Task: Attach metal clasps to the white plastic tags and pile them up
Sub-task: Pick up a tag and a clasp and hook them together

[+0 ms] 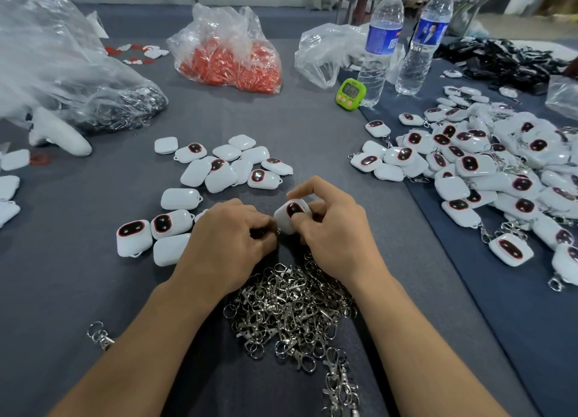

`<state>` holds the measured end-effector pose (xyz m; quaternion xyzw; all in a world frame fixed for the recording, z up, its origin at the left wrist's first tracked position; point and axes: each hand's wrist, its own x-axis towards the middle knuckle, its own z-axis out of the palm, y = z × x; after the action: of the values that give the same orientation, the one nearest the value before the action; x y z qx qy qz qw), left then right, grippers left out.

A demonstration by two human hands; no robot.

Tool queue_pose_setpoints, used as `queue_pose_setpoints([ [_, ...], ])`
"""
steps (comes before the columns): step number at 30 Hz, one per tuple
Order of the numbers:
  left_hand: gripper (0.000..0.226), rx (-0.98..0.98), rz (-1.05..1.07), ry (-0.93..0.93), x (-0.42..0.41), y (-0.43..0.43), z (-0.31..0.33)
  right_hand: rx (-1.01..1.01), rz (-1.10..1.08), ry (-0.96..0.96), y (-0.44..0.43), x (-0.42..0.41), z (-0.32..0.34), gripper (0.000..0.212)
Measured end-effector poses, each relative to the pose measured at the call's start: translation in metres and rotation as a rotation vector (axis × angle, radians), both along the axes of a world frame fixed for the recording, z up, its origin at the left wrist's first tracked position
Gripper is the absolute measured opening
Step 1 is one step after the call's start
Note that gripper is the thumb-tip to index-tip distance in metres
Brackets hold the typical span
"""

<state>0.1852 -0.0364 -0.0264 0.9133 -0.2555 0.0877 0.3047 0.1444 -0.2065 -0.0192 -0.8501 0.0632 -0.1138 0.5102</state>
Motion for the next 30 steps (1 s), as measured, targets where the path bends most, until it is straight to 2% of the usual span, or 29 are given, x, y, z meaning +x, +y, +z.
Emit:
queue_pose_setpoints([
  [9,0.006,-0.031,-0.011,0.02,-0.0005,0.0011,0.0028,0.09,-0.066,-0.009,0.0008,0.0009,-0.0021,0.019],
  [17,0.016,-0.029,-0.018,0.027,0.0003,0.0006,-0.0001,0.028,-0.026,0.01,0.0004,0.0006,-0.0015,0.022],
  [25,0.005,-0.006,0.039,-0.061,-0.004,-0.0008,-0.0017,0.017,0.007,0.001,0.0005,0.0004,0.0028,0.021],
  [30,0.007,0.008,0.099,-0.08,-0.0074,-0.0023,0.0003,0.014,0.011,0.006,-0.0004,0.0006,0.0019,0.019],
])
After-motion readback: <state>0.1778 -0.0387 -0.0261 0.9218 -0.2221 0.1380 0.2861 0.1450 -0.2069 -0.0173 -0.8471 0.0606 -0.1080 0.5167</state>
